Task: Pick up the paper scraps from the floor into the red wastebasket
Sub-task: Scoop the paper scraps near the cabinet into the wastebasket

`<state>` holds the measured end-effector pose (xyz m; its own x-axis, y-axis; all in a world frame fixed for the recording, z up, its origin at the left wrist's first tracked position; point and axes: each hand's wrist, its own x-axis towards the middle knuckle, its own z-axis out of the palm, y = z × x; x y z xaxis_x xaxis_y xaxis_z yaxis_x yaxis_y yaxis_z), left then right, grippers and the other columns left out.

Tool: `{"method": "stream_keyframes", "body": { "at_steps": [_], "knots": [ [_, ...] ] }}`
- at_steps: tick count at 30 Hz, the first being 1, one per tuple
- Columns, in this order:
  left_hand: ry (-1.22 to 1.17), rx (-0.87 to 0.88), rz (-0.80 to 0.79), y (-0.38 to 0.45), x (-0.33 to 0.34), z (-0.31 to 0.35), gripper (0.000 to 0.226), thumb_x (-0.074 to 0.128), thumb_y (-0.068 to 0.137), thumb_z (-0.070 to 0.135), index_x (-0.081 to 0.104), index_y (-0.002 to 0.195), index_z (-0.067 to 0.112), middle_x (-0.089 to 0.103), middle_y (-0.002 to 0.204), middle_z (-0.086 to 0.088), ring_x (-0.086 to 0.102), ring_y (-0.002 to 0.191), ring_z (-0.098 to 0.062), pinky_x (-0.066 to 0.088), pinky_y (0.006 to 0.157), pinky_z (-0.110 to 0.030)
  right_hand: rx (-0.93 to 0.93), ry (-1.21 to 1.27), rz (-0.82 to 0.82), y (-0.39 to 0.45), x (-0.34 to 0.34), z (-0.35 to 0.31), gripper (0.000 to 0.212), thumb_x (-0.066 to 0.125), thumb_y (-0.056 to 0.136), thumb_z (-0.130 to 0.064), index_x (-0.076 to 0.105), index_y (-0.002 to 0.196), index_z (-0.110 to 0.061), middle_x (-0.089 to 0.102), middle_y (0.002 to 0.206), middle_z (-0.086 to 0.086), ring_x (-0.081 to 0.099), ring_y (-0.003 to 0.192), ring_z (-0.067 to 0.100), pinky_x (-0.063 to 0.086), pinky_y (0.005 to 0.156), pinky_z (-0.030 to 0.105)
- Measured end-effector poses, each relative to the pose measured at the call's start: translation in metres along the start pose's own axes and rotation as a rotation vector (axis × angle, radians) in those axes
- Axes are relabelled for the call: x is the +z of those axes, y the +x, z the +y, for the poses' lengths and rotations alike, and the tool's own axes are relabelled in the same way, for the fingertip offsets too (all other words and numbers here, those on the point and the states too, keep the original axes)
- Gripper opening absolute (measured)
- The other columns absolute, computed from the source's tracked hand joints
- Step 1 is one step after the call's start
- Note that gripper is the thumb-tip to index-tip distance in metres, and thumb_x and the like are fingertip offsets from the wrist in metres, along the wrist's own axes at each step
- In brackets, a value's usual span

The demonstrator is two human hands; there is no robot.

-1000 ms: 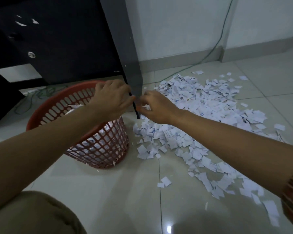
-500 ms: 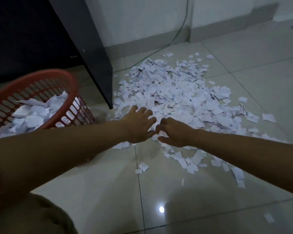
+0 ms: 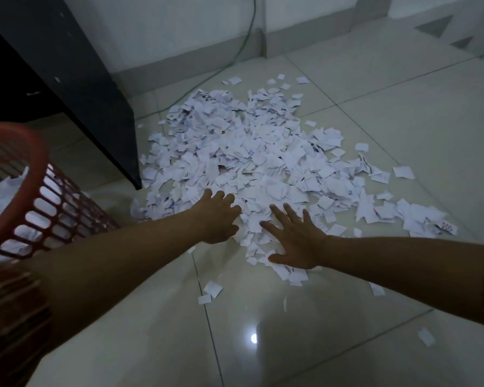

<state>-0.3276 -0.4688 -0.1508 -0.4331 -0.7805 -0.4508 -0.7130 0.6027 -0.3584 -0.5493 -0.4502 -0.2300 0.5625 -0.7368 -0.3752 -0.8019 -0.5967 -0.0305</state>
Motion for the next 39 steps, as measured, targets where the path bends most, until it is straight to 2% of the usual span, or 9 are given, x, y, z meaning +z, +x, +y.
{"method": "stream_keyframes", "body": {
  "at_steps": [8,13,17,20,23,28,32,36,39],
  "knots": [
    [-0.032,-0.001,-0.038,0.019,0.006,-0.004,0.054,0.034,0.099,0.05,0.035,0.141,0.015,0.034,0.143,-0.014,0.037,0.128,-0.032,0.031,0.102,-0.047,0.358,0.23,-0.143,0.035,-0.003,-0.009,0.089,0.027,0.086,-0.078,-0.019,0.15,-0.037,-0.029,0.156,0.011,-0.014,0.142,0.049,0.011,0.108,0.07],
    [-0.068,0.027,-0.064,0.023,0.01,0.0,0.056,0.035,0.099,0.049,0.033,0.143,0.015,0.025,0.151,-0.016,0.03,0.135,-0.033,0.029,0.105,-0.046,0.104,0.165,-0.113,0.035,-0.002,-0.02,0.081,0.027,0.091,-0.071,-0.01,0.153,-0.033,-0.016,0.16,0.014,-0.006,0.143,0.049,0.01,0.113,0.061],
    [-0.055,0.044,-0.081,0.027,0.012,0.003,0.055,0.036,0.099,0.048,0.033,0.142,0.015,0.027,0.15,-0.016,0.031,0.135,-0.033,0.03,0.105,-0.046,-0.061,0.103,0.045,0.022,0.003,-0.017,0.073,0.03,0.095,-0.063,0.006,0.155,-0.029,0.004,0.16,0.019,0.015,0.144,0.04,0.024,0.111,0.056],
    [-0.04,0.06,-0.078,0.035,0.01,0.007,0.055,0.037,0.099,0.048,0.033,0.142,0.014,0.026,0.15,-0.016,0.032,0.134,-0.033,0.032,0.105,-0.046,-0.03,0.052,0.123,0.012,0.006,0.0,0.074,0.031,0.093,-0.064,0.012,0.154,-0.026,0.011,0.158,0.02,0.021,0.142,0.038,0.028,0.11,0.053],
    [-0.051,0.07,-0.052,0.044,0.007,0.012,0.058,0.037,0.098,0.049,0.029,0.144,0.014,0.026,0.151,-0.015,0.033,0.133,-0.033,0.033,0.105,-0.046,0.088,0.013,0.159,0.003,0.004,0.026,0.079,0.03,0.091,-0.069,0.008,0.154,-0.028,0.004,0.16,0.018,0.012,0.146,0.038,0.018,0.114,0.057],
    [-0.197,0.04,0.012,0.064,0.006,0.027,0.082,0.046,0.094,0.055,0.0,0.152,0.02,0.011,0.158,-0.012,0.023,0.141,-0.037,0.03,0.109,-0.055,0.394,-0.016,0.264,-0.006,0.007,0.077,0.09,0.027,0.081,-0.082,0.004,0.153,-0.033,-0.007,0.16,0.017,-0.002,0.146,0.042,0.005,0.112,0.067],
    [-0.299,0.009,0.003,0.08,0.006,0.035,0.106,0.053,0.082,0.07,-0.017,0.15,0.03,-0.008,0.161,-0.01,0.003,0.146,-0.041,0.02,0.111,-0.064,0.619,0.119,0.22,0.005,0.014,0.102,0.103,0.027,0.068,-0.093,-0.007,0.151,-0.041,-0.019,0.159,0.015,-0.014,0.144,0.046,0.003,0.107,0.072],
    [-0.419,-0.057,-0.001,0.092,0.008,0.035,0.125,0.059,0.065,0.082,-0.021,0.148,0.036,-0.017,0.16,-0.01,-0.003,0.146,-0.043,0.017,0.11,-0.068,0.677,0.378,0.205,0.026,0.017,0.104,0.109,0.036,0.06,-0.095,-0.008,0.148,-0.049,-0.023,0.158,0.011,-0.018,0.143,0.045,0.002,0.106,0.074],
    [-0.492,-0.098,-0.014,0.099,0.015,0.032,0.134,0.062,0.053,0.087,-0.024,0.146,0.041,-0.024,0.158,-0.012,-0.008,0.145,-0.046,0.017,0.108,-0.071,0.612,0.442,0.193,0.04,0.019,0.096,0.107,0.039,0.061,-0.095,-0.004,0.148,-0.05,-0.015,0.16,0.013,-0.011,0.144,0.046,0.002,0.108,0.072]
  ]
}}
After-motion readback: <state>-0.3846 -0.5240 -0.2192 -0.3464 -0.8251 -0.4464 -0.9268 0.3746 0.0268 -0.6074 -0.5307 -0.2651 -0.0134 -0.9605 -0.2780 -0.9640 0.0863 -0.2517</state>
